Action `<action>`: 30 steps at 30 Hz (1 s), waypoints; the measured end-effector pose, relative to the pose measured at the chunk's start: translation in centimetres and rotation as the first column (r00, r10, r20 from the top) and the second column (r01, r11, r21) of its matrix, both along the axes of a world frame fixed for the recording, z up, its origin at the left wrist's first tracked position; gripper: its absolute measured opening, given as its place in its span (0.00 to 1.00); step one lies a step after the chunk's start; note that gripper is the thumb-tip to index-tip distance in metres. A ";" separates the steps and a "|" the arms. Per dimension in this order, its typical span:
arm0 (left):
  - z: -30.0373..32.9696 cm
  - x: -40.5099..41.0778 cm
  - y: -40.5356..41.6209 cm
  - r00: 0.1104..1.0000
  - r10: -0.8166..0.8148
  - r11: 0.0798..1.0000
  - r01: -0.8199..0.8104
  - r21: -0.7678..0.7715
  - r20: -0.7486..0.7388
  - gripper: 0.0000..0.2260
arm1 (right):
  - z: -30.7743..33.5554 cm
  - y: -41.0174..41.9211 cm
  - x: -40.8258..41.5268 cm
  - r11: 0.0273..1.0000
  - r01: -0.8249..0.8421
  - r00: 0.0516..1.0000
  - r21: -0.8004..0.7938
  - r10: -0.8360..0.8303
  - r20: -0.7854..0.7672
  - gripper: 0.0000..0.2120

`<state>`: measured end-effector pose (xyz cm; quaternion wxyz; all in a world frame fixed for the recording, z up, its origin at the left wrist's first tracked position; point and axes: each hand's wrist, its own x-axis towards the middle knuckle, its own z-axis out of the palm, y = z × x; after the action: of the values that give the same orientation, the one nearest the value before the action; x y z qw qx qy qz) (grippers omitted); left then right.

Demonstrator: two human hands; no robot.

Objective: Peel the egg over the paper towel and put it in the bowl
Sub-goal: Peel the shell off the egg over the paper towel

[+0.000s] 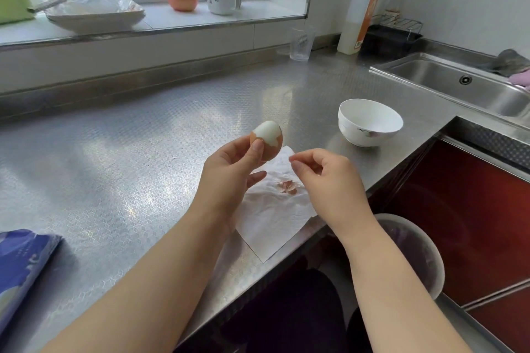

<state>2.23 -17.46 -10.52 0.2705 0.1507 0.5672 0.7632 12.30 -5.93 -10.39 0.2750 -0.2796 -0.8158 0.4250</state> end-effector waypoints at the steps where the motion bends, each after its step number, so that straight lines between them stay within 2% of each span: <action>1: 0.0 0.0 0.0 1.000 0.001 1.000 -0.001 -0.003 0.004 0.14 | 0.1 0.0 0.1 1.000 -0.028 1.000 0.002 0.028 0.014 0.10; 3: 0.0 0.0 0.1 1.000 -0.004 1.000 0.004 -0.002 0.008 0.15 | 0.4 -0.1 0.0 0.998 -0.065 0.998 -0.012 0.065 -0.018 0.15; 7: 0.0 0.3 0.0 0.999 -0.048 0.999 0.049 0.010 -0.024 0.15 | 0.9 -1.0 -0.8 1.000 0.004 0.973 -0.010 -0.007 -0.229 0.09; 13: 0.2 0.7 -0.2 0.996 -0.036 0.999 0.038 0.018 -0.083 0.11 | 0.1 -1.6 -1.9 0.994 0.098 0.953 0.040 -0.082 -0.293 0.06; 17: 0.4 0.9 -0.2 0.993 -0.025 1.000 0.024 -0.009 -0.113 0.11 | -0.1 -1.8 -2.0 0.971 0.161 0.941 0.175 -0.098 -0.323 0.08; 24: 0.5 1.0 -0.2 0.994 -0.019 1.000 0.018 -0.016 -0.110 0.11 | -0.7 -1.6 -2.5 0.866 0.277 0.934 0.416 -0.142 -0.327 0.08; 27: 0.5 0.9 -0.2 0.996 -0.033 0.999 0.033 -0.003 -0.082 0.12 | -0.3 -1.6 -2.4 0.899 0.268 0.934 0.346 -0.155 -0.322 0.07; 30: 0.5 0.5 -0.1 0.999 -0.031 0.999 0.031 0.023 -0.018 0.14 | 0.4 -1.3 -2.0 0.972 0.221 0.934 0.082 -0.186 -0.306 0.08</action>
<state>2.78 -17.60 -10.07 0.2755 0.1692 0.5583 0.7641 10.29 -7.21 -10.00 0.4522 -0.2796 -0.7551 0.3837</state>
